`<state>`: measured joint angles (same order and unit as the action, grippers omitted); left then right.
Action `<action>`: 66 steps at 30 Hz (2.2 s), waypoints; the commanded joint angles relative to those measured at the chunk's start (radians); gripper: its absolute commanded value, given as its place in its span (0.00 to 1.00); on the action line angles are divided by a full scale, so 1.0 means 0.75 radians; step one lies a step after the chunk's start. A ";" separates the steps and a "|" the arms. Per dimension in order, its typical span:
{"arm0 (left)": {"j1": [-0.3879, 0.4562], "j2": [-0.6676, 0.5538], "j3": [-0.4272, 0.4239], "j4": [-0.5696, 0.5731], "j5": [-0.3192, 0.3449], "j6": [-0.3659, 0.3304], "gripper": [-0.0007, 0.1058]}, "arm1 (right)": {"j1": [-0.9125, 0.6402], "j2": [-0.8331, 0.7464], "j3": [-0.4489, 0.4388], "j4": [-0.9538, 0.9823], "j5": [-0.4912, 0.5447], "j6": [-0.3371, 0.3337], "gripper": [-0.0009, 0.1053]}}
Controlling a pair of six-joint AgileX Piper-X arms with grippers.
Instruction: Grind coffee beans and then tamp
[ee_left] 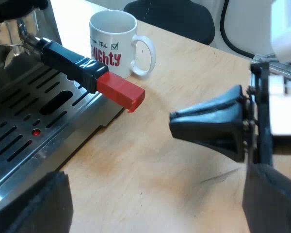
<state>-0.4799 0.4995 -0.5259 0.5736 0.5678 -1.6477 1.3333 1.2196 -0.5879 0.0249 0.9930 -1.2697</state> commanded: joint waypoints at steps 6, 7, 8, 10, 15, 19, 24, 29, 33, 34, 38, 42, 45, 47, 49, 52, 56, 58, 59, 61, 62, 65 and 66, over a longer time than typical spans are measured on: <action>-0.007 -0.006 -0.001 -0.004 0.009 -0.002 0.69 | 0.077 -0.020 -0.010 0.036 0.025 -0.018 0.27; -0.007 -0.006 -0.001 -0.004 0.006 -0.002 0.69 | 0.077 -0.030 -0.013 0.045 0.016 -0.018 0.40; -0.007 -0.006 -0.001 -0.004 0.007 -0.002 0.69 | 0.077 -0.034 -0.013 0.045 0.016 -0.018 0.44; -0.007 -0.006 -0.001 -0.004 0.004 -0.002 0.69 | 0.077 -0.075 -0.013 0.044 0.017 -0.018 0.59; -0.007 -0.006 -0.001 -0.004 -0.023 -0.002 0.69 | 0.077 -0.166 -0.022 0.089 -0.011 -0.018 0.59; -0.007 -0.006 -0.001 -0.015 -0.032 -0.002 0.69 | 0.077 -0.244 -0.109 0.307 -0.013 -0.018 0.59; 0.061 -0.006 -0.001 -0.082 -0.085 0.000 0.69 | 0.072 -0.265 -0.285 0.573 -0.035 -0.018 0.59; 0.217 -0.006 -0.001 -0.114 0.104 0.034 0.69 | 0.023 -0.265 -0.441 0.760 -0.089 -0.007 0.59; 0.233 0.000 -0.001 -0.123 0.215 0.100 0.69 | -0.111 -0.265 -0.542 0.862 -0.237 0.017 0.59; 0.231 0.006 -0.001 -0.123 0.235 0.101 0.69 | -0.135 -0.261 -0.555 0.872 -0.262 0.017 0.59; 0.230 0.055 -0.001 -0.123 0.283 0.113 0.69 | -0.208 -0.254 -0.590 0.914 -0.335 0.017 0.59; 0.230 0.140 -0.001 -0.144 0.302 0.158 0.69 | -0.398 -0.175 -0.720 1.009 -0.553 0.017 0.59; 0.230 0.176 -0.001 -0.150 0.341 0.168 0.69 | -0.446 -0.113 -0.784 1.070 -0.654 0.017 0.59; 0.230 0.188 -0.001 -0.154 0.342 0.168 0.69 | -0.473 -0.071 -0.816 1.115 -0.709 0.020 0.59; 0.230 0.189 -0.001 -0.153 0.363 0.168 0.69 | -0.497 -0.037 -0.847 1.154 -0.776 0.023 0.59; 0.230 0.189 -0.001 -0.153 0.379 0.168 0.69 | -0.537 0.016 -0.884 1.201 -0.863 0.023 0.59; 0.230 0.189 -0.001 -0.153 0.379 0.168 0.69 | -0.572 0.075 -0.904 1.204 -0.911 0.023 0.59; 0.230 0.189 -0.001 -0.153 0.379 0.168 0.69 | -0.584 0.090 -0.903 1.201 -0.911 0.023 0.59; 0.230 0.189 -0.001 -0.153 0.379 0.168 0.69 | -0.588 0.102 -0.903 1.201 -0.911 0.025 0.59; 0.230 0.189 -0.001 -0.153 0.379 0.168 0.69 | -0.595 0.117 -0.903 1.198 -0.934 0.024 0.59; 0.230 0.189 -0.001 -0.153 0.379 0.168 0.69 | -0.594 0.125 -0.903 1.198 -0.942 0.029 0.59; 0.230 0.189 -0.001 -0.153 0.379 0.168 0.69 | -0.594 0.161 -0.903 1.191 -0.942 0.057 0.59; 0.230 0.189 -0.001 -0.153 0.379 0.168 0.69 | -0.594 0.174 -0.903 1.187 -0.942 0.064 0.59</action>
<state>-0.3046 0.6417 -0.5259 0.4668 0.8369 -1.5314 0.8917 1.3451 -1.2562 0.9161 0.2891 -1.2299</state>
